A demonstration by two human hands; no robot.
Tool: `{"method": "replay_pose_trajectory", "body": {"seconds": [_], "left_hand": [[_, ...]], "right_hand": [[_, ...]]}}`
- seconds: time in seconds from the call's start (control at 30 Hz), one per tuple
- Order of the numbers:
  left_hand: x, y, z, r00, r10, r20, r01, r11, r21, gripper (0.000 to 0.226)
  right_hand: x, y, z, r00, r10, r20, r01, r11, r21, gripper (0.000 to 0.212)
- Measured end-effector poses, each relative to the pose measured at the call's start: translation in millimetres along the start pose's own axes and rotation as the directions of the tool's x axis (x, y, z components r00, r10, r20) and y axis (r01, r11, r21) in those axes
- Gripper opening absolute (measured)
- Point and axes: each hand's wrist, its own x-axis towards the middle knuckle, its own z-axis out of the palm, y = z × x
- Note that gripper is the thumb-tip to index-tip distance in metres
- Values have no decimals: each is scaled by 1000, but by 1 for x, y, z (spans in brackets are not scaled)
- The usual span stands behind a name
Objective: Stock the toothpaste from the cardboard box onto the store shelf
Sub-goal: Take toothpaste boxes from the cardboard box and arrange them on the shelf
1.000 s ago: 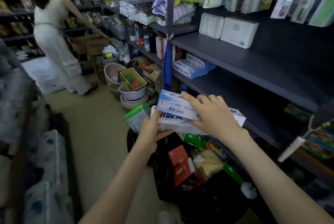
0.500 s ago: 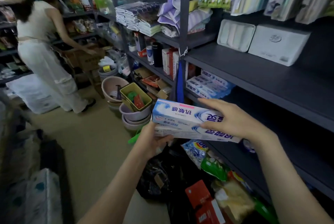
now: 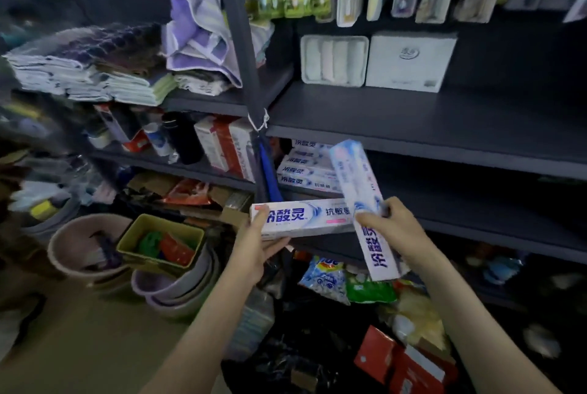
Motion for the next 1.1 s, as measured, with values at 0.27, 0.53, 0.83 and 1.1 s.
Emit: {"method": "replay_pose_trajectory", "body": {"seconds": [0.27,0.53,0.83,1.1], "left_hand": [[28,-7,15,979,-7,204,-10,997,81,23],[-3,-17,28,959,84,272,-84,996,-10,39],[-18,-17,26,872,281,402,-380,905,191,39],[-17,-12,30,782,250,571,-445,866,228,39]], "right_hand": [[0,-2,48,939,234,253,-325,353,877,12],[-14,-18,63,959,112,260,-275,150,950,22],[-30,-23,38,977,-61,203,-182,245,952,39],[-30,-12,34,976,-82,203,-178,242,954,40]]}}
